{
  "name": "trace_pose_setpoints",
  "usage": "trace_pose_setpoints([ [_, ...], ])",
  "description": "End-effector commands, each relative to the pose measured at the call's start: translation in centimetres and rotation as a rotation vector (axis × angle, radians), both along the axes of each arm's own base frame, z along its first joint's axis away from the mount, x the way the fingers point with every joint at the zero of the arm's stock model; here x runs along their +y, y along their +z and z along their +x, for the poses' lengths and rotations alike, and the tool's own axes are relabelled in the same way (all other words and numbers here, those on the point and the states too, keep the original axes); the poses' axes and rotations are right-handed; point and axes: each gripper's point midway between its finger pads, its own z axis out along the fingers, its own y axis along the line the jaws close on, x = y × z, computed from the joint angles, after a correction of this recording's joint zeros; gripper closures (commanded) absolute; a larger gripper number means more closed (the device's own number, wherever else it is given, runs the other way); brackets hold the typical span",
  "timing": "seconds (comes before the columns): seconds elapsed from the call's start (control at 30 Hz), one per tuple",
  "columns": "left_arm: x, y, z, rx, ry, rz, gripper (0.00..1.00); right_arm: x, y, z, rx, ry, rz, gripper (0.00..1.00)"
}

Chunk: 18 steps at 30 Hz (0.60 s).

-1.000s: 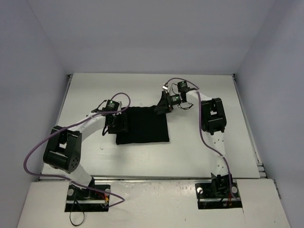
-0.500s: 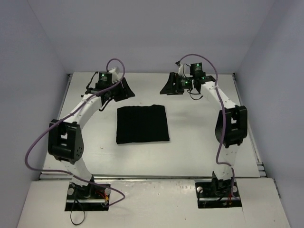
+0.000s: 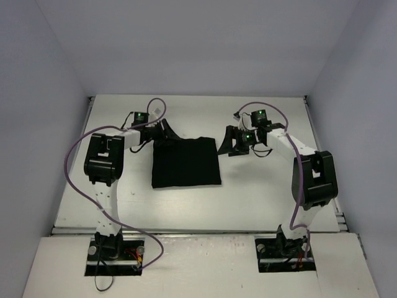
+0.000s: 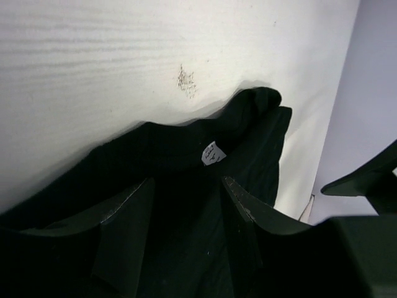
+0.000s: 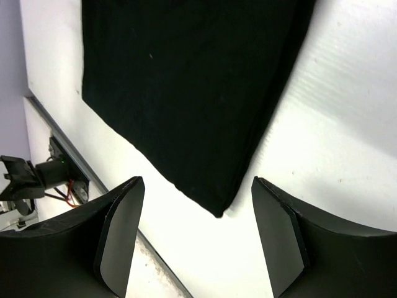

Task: Fold and stack the t-shirts
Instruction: Smooth out wrinkles on the folded tshirt

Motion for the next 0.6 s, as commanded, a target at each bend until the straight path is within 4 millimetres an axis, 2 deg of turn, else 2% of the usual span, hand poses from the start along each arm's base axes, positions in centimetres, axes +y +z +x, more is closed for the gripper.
trace_pose_setpoints([
  [0.0, 0.7, 0.2, 1.6, -0.097, -0.046, -0.038, 0.56, -0.5, 3.4, 0.3, -0.143, -0.001, -0.005, 0.32],
  [0.1, 0.9, 0.0, 1.8, -0.115, -0.068, -0.057, 0.55, -0.6, 3.6, 0.1, -0.151, -0.004, -0.008, 0.32],
  [0.17, 1.3, 2.2, 2.4, -0.169, -0.073, -0.066, 0.55, -0.7, 4.2, 0.3, -0.168, -0.009, -0.008, 0.33],
  [0.27, 2.1, 8.3, 3.6, -0.299, -0.055, -0.075, 0.55, -1.1, 6.2, 1.3, -0.228, -0.037, -0.013, 0.32],
  [0.37, 4.2, 17.1, 4.2, -0.464, 0.001, -0.058, 0.51, -2.3, 10.2, 3.3, -0.343, -0.104, -0.034, 0.31],
  [0.47, 7.0, 23.2, 3.4, -0.572, 0.055, 0.056, 0.48, -4.0, 13.8, 4.6, -0.448, -0.185, -0.066, 0.28],
  [0.5, 9.1, 24.4, 2.8, -0.569, 0.083, 0.157, 0.46, -5.3, 16.0, 5.2, -0.51, -0.244, -0.092, 0.25],
  [0.57, 11.5, 26.7, -0.1, -0.55, 0.123, 0.288, 0.45, -7.7, 19.0, 5.7, -0.596, -0.333, -0.135, 0.21],
])
